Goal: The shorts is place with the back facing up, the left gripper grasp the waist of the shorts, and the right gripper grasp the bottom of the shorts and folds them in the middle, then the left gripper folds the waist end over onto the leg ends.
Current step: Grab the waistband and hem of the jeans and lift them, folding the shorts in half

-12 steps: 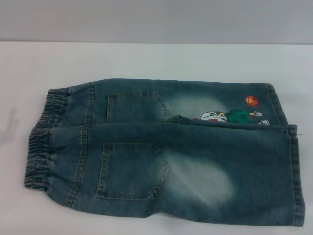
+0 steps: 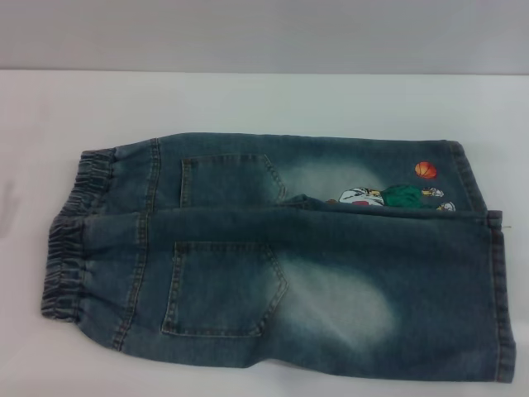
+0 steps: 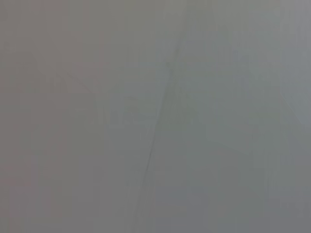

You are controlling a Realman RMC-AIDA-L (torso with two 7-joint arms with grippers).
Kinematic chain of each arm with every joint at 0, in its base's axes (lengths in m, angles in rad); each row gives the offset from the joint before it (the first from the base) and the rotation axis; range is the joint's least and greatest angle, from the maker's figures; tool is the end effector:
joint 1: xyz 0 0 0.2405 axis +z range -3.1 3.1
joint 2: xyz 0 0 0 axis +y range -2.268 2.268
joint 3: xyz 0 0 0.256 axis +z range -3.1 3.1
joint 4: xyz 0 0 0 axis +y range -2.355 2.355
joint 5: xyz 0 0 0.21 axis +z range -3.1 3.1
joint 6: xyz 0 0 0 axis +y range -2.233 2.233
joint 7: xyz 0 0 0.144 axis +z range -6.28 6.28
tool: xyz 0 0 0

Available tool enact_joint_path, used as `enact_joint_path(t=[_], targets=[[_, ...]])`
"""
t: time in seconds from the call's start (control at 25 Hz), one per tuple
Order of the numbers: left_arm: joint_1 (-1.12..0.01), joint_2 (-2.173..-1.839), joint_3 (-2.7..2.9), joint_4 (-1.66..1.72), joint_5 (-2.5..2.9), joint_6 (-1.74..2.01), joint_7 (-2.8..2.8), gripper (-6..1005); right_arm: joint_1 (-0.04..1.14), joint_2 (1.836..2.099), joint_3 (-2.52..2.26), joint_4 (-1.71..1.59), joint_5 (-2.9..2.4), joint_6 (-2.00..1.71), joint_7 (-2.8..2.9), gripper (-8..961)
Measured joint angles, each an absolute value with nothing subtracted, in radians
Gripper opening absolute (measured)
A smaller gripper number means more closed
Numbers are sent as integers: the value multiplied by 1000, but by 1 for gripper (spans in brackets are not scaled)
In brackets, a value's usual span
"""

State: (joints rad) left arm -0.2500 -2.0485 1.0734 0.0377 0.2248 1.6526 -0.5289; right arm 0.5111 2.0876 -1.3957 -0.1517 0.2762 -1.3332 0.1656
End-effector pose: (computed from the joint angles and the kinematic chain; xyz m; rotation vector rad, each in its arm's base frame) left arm -0.3692 0.2436 0.0716 -1.2532 -0.4954 -1.0390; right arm 0.3119 0.3592 0.0634 -1.2270 0.3792 0.8612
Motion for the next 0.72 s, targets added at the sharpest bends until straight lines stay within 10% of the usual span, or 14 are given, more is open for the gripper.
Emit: enact_joint_path(t=[0.72], targets=[[-264, -2053, 1041, 102, 216, 1572, -516, 836, 584, 2074, -1394, -198, 280, -1281, 163, 673]])
